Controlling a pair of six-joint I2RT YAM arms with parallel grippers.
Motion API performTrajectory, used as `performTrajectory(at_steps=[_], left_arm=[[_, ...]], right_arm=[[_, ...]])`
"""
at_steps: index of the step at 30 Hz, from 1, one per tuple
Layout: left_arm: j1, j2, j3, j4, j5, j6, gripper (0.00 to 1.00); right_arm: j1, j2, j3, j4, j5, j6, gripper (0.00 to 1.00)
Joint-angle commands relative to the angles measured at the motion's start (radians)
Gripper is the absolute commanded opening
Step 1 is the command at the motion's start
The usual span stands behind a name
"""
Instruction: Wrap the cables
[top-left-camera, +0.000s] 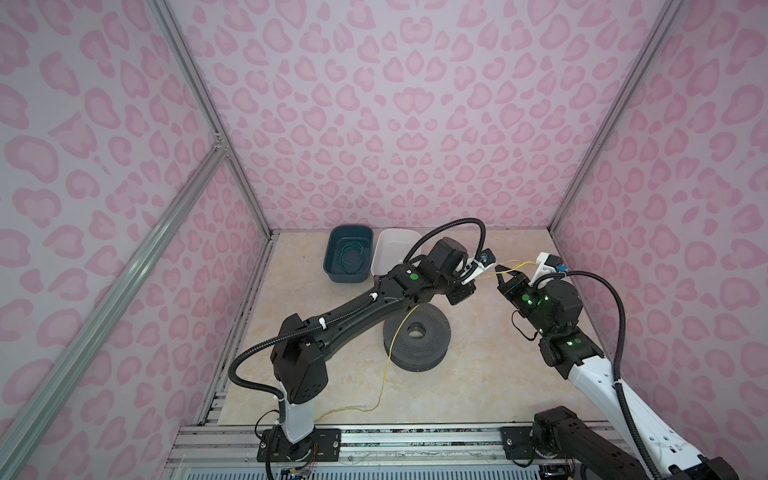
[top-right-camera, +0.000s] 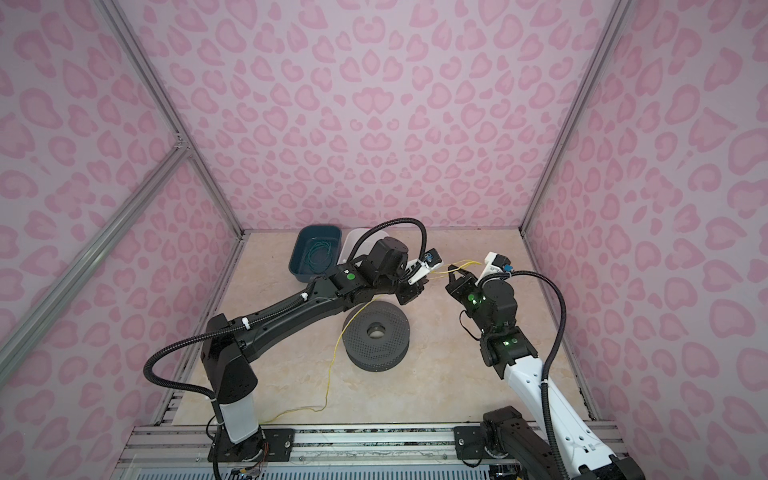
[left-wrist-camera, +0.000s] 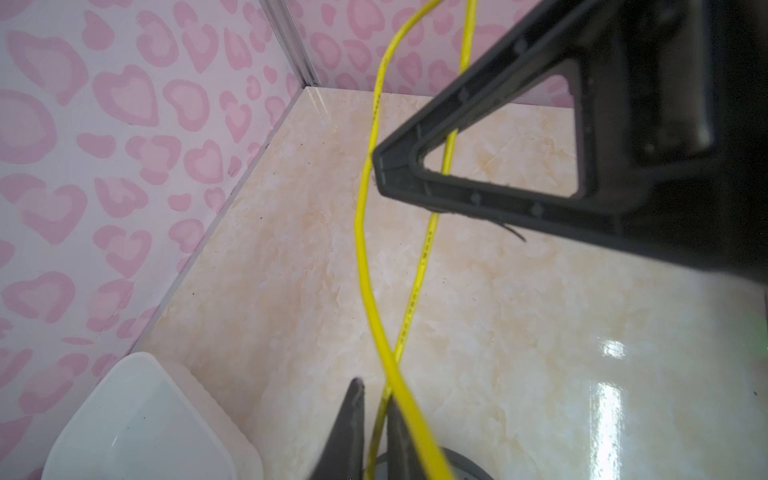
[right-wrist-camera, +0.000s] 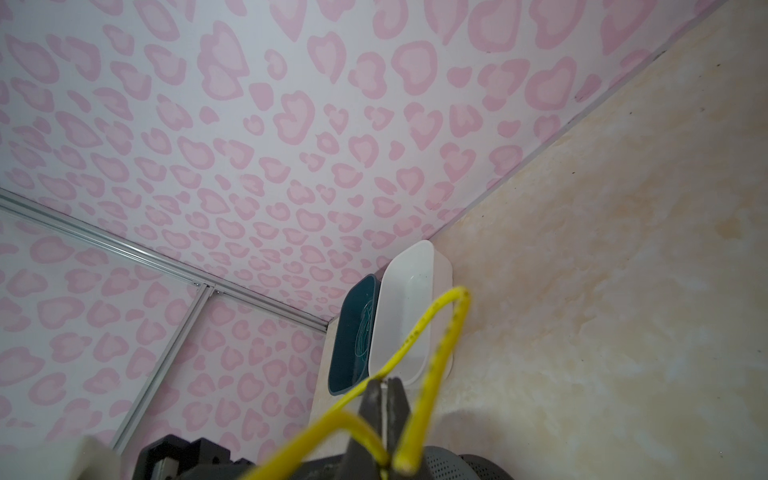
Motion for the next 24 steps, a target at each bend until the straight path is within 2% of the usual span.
performTrajectory(at_steps=[1, 4, 6, 8, 10, 15, 20, 22, 24], left_arm=[[0.001, -0.037, -0.031, 0.063, -0.018, -0.028, 0.06], [0.001, -0.074, -0.081, 0.093, -0.024, -0.044, 0.04], [0.007, -0.094, -0.114, 0.099, -0.029, -0.049, 0.04], [0.019, -0.104, -0.133, 0.082, -0.033, -0.056, 0.04], [0.044, -0.105, -0.133, 0.045, -0.037, -0.083, 0.04], [0.103, -0.125, -0.159, 0.007, -0.048, -0.132, 0.04], [0.125, -0.126, -0.156, -0.038, -0.118, -0.135, 0.04], [0.129, -0.125, -0.156, -0.058, -0.108, -0.14, 0.04], [0.132, -0.122, -0.156, -0.08, -0.098, -0.146, 0.04]], right_arm=[[0.001, 0.001, -0.014, 0.029, 0.018, 0.005, 0.0], [0.0, 0.001, -0.031, 0.041, 0.025, 0.008, 0.0], [-0.001, -0.011, -0.042, 0.037, 0.026, -0.001, 0.19], [-0.003, -0.034, -0.034, -0.023, 0.016, -0.04, 0.33], [-0.004, -0.067, -0.02, -0.103, 0.007, -0.09, 0.41], [-0.009, -0.144, 0.021, -0.321, -0.034, -0.23, 0.4], [0.0, -0.168, 0.103, -0.502, -0.112, -0.346, 0.36], [0.033, -0.154, 0.16, -0.573, -0.12, -0.408, 0.35], [0.114, -0.121, 0.242, -0.659, -0.066, -0.497, 0.35]])
